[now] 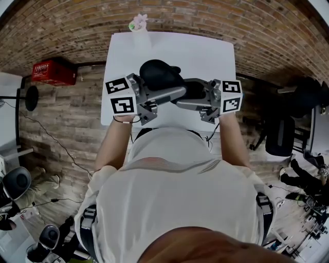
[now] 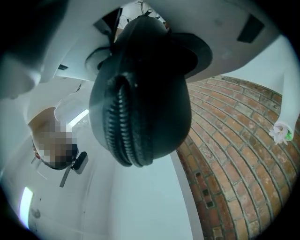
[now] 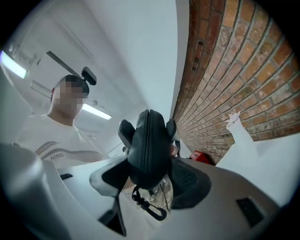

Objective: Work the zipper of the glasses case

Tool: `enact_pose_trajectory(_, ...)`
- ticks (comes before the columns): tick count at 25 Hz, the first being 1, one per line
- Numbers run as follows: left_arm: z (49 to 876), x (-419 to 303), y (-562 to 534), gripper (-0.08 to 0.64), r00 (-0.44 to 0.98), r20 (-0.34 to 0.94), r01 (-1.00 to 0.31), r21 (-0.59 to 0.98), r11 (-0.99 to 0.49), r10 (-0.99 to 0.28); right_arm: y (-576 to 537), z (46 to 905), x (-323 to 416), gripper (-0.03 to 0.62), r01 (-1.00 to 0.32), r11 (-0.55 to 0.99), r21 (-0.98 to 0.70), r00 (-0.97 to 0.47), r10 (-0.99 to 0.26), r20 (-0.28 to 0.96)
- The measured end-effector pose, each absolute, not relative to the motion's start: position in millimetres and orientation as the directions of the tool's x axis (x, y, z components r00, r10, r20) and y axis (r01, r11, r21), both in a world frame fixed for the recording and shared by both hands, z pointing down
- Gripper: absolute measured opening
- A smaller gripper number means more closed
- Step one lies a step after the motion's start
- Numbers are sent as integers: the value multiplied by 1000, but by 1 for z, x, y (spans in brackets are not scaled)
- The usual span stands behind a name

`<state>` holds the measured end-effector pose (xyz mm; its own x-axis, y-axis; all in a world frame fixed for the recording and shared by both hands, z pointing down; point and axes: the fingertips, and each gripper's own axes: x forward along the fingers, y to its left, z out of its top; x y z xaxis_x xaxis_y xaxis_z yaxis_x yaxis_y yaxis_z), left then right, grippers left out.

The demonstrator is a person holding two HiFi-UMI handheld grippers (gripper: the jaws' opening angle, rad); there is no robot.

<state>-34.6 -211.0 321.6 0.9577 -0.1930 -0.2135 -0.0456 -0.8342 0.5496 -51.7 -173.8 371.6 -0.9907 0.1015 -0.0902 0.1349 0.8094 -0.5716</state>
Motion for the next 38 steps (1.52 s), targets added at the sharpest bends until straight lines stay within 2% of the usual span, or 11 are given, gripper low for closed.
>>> enact_pose_trajectory(3, 325, -36, -213, 275, 954, -198, -85, 539, -838, -224, -173, 372, -53, 310, 136, 809, -572, -991, 103, -89)
enact_pose_trajectory(12, 327, -35, -211, 270, 954, -192, -94, 534, -840, -229, -170, 374, -53, 314, 117, 823, -556, -993, 89, -77)
enact_pose_trajectory(18, 324, -42, -215, 270, 943, -215, -104, 537, -837, -254, -179, 372, -38, 316, 62, 849, -525, -997, 27, -75)
enact_pose_trajectory(22, 319, -59, -231, 270, 908, -249, -150, 555, -818, -336, -204, 358, -14, 304, -41, 858, -512, -983, -126, -133)
enact_pose_trajectory(24, 314, -69, -240, 270, 883, -271, -176, 564, -807, -383, -219, 350, -2, 278, -128, 865, -485, -961, -229, -156)
enact_pose_trajectory(30, 305, -94, -264, 270, 816, -269, -285, 582, -761, -511, -247, 337, 24, 252, -399, 839, -369, -868, -476, -141)
enact_pose_trajectory(38, 292, -122, -288, 270, 715, -247, -440, 568, -695, -654, -266, 333, 44, 51, -656, 728, -198, -735, -676, -49)
